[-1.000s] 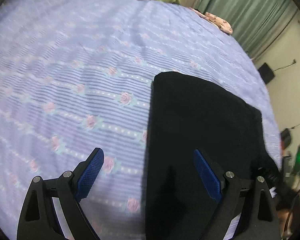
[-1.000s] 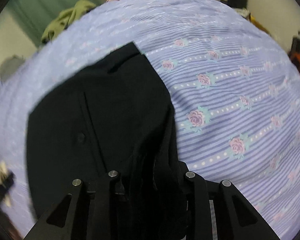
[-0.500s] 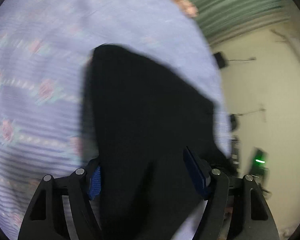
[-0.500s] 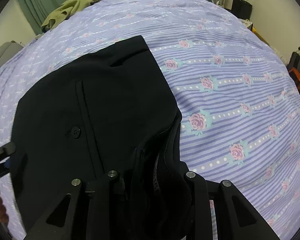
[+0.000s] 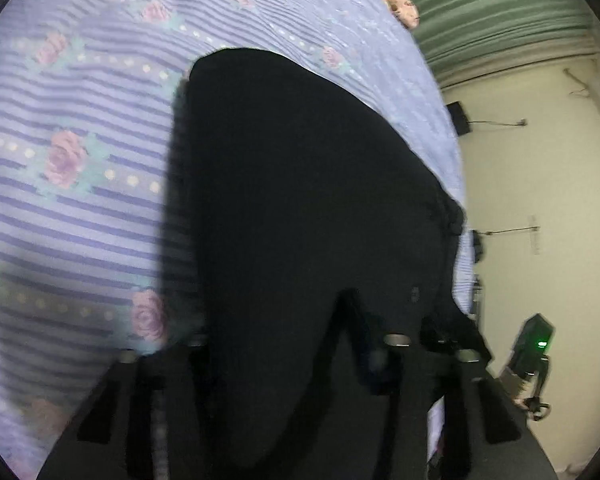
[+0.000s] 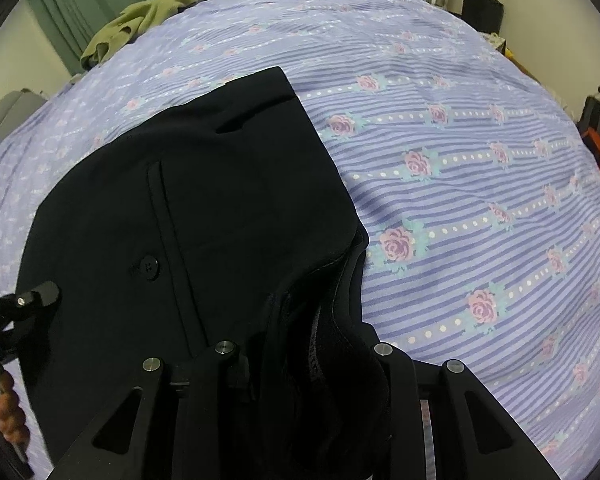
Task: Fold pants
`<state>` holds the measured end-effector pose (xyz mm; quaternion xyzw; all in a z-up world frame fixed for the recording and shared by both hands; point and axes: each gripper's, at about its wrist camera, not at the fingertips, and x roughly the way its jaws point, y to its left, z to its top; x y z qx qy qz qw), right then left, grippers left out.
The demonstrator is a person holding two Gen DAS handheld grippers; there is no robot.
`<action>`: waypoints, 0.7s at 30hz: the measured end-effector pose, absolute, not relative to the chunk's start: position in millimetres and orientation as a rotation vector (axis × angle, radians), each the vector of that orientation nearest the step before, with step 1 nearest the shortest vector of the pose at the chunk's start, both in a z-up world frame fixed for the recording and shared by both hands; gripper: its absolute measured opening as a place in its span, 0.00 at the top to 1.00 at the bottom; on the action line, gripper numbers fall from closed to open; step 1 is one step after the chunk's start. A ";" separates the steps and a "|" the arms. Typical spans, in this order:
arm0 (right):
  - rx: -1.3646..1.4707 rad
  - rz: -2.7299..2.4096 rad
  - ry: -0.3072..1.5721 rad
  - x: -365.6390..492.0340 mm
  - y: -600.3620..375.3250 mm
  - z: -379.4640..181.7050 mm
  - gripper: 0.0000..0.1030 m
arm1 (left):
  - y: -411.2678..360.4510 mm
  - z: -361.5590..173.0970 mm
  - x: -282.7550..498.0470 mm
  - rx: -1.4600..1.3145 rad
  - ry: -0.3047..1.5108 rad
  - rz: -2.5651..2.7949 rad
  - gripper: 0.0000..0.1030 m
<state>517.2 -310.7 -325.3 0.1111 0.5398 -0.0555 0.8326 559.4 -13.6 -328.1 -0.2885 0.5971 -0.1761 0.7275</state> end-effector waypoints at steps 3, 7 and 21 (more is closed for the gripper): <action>0.261 -0.111 1.144 515.6 -314.0 -320.4 0.71 | -18.0 -309.0 553.6 -0.586 1.288 -0.368 0.83; 0.292 -0.098 1.118 508.7 -316.0 -303.5 0.74 | -33.8 -278.3 544.6 -0.440 1.232 -0.331 0.86; 0.137 -0.034 0.943 431.9 -286.9 -185.4 0.76 | -64.1 -154.0 469.6 -0.159 1.065 -0.381 0.86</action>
